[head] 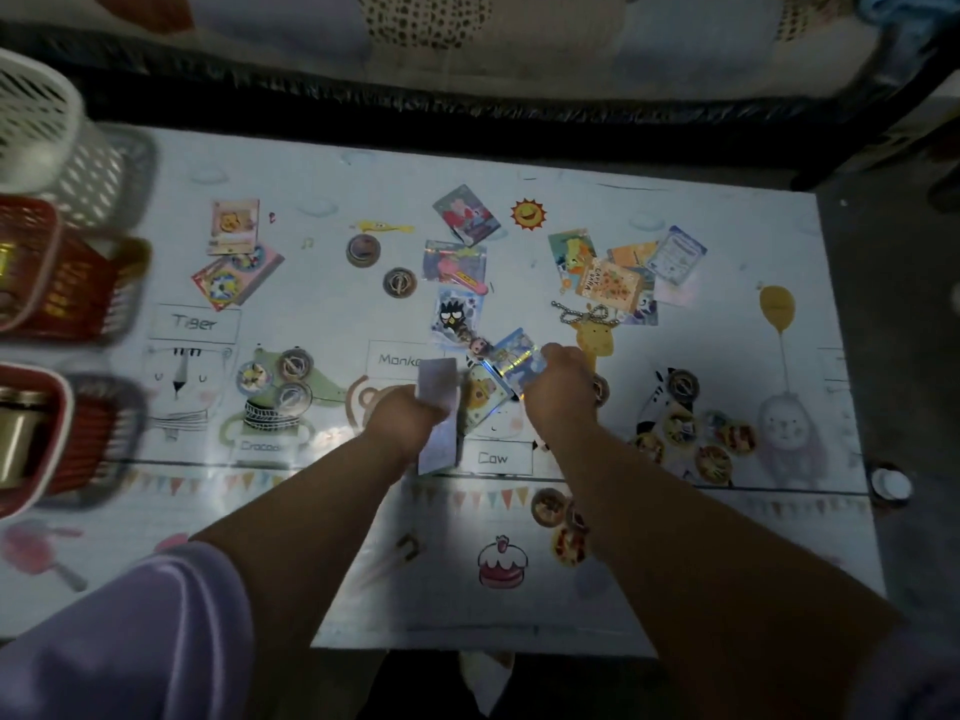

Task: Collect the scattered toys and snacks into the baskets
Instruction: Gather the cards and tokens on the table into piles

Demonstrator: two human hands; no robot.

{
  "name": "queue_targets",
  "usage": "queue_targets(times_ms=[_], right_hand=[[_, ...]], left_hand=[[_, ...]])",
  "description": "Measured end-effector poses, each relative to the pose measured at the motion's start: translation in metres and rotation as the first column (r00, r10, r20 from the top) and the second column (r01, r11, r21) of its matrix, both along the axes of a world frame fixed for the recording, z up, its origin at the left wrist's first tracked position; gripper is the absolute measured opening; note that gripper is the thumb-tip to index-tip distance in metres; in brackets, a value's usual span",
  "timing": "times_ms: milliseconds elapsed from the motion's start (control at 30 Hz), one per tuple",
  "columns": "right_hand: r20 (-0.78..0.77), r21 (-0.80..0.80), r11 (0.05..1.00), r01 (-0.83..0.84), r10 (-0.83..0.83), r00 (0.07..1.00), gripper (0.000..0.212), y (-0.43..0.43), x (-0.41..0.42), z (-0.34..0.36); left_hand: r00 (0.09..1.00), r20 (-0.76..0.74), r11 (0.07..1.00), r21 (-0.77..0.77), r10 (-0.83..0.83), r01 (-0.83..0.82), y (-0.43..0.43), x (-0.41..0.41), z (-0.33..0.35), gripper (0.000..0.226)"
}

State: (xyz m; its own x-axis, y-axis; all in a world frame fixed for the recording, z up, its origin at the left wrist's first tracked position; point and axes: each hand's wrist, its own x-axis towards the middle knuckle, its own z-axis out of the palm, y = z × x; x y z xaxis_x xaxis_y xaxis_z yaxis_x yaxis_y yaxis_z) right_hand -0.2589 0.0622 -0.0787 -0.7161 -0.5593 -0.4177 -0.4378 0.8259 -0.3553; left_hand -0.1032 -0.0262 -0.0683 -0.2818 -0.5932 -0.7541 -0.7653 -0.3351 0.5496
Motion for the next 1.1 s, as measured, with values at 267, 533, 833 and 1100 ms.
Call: queue_targets(times_ms=[267,533,833,1100], right_hand=[[-0.032,0.125,0.989,0.085,-0.082,0.996,0.034,-0.010,0.005,-0.023],[0.132,0.151,0.980,0.130,-0.150,0.980,0.042,-0.004,-0.003,-0.026],[0.682,0.059,0.614,0.787,-0.601,0.417,0.020,0.004,0.014,-0.018],[0.807,0.092,0.556,0.826,-0.528,0.265,0.008,0.007,0.032,-0.021]], left_hand=[[0.828,0.289,0.828,-0.163,-0.480,0.536,0.013,-0.039,-0.014,0.051],[0.881,0.292,0.890,-0.156,-0.373,0.428,0.019,-0.043,-0.016,0.047],[0.961,0.254,0.980,-0.132,-0.110,0.147,0.024,-0.037,-0.007,0.055],[0.987,0.019,0.983,0.094,0.160,-0.161,0.019,-0.030,-0.010,0.015]])
